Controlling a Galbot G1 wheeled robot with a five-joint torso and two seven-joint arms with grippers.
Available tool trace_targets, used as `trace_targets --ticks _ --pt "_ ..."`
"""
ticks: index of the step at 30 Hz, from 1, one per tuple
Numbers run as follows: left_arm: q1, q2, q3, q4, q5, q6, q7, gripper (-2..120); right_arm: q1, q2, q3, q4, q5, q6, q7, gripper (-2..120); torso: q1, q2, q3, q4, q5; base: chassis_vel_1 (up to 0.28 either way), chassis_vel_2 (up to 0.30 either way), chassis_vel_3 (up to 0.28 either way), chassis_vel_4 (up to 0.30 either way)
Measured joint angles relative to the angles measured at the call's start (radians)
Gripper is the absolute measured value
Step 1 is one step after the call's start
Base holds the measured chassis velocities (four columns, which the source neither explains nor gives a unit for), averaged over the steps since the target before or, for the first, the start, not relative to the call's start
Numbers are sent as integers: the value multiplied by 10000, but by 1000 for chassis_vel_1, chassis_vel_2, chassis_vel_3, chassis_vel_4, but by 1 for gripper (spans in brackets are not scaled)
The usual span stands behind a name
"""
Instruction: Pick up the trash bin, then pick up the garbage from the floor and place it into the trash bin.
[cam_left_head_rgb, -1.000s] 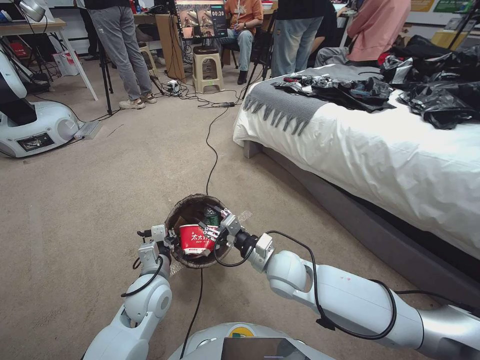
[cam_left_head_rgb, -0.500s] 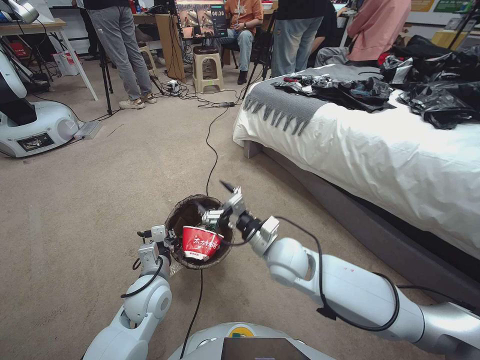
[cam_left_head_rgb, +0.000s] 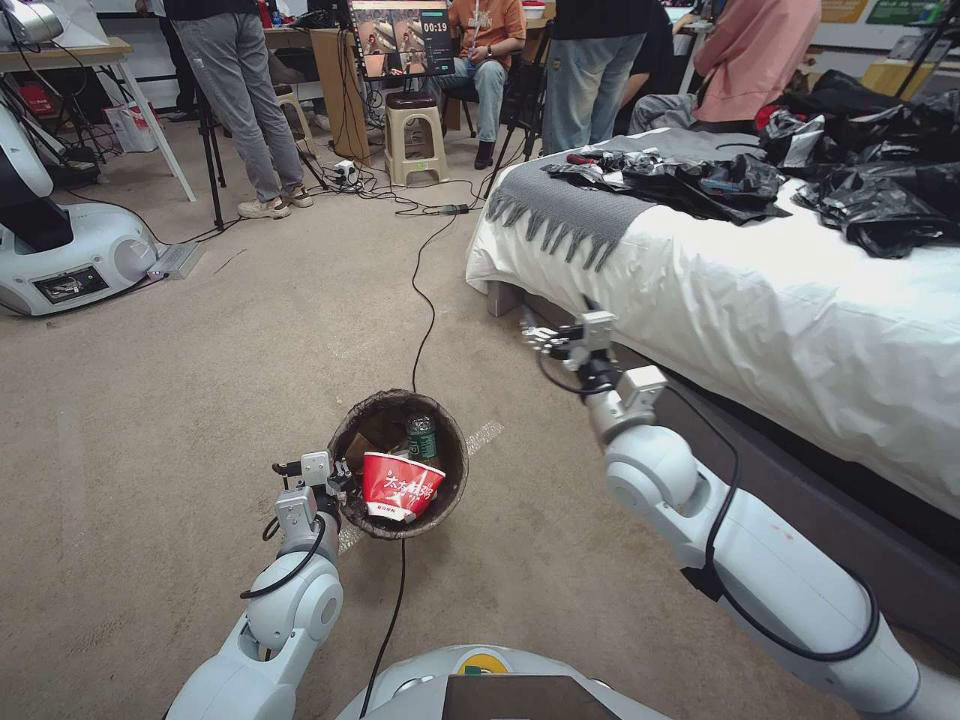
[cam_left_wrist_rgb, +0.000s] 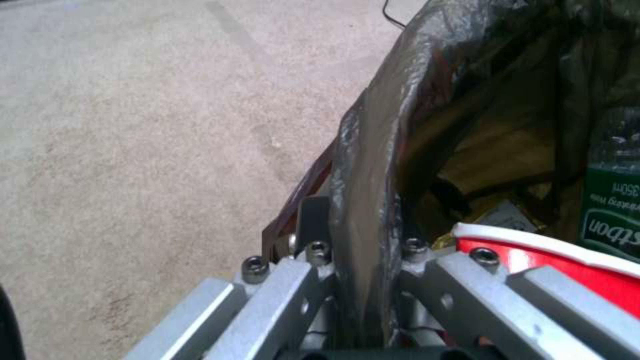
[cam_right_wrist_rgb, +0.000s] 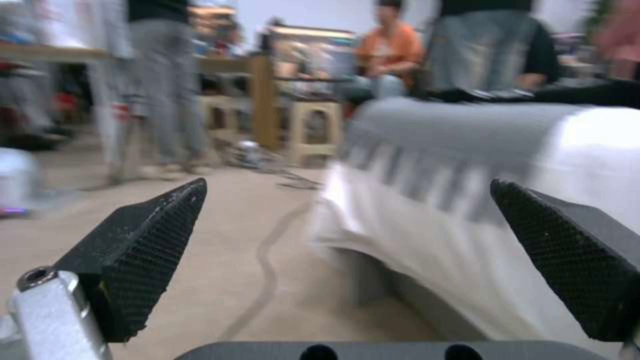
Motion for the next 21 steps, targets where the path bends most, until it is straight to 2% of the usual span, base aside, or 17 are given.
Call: trace_targets --ticks 2,7,15,21 --pt "-11 -2 -7 12 41 -7 -8 0 -695 60 839 -56 -182 -129 -212 100 0 0 0 -1 -2 0 0 0 0" --pt "-6 15 -47 17 62 -14 -9 0 -1973 206 1797 -138 -541 -177 -669 100 0 0 0 -1 -2 0 0 0 0" --pt "-12 53 -104 22 79 -30 -8 0 -3452 686 2424 -273 -1179 -165 -1082 100 0 0 0 2 -6 0 0 0 0" --pt "-7 53 -109 29 102 -45 -9 0 -4104 1154 2452 -161 -1700 -186 -1194 100 0 0 0 2 -6 0 0 0 0"
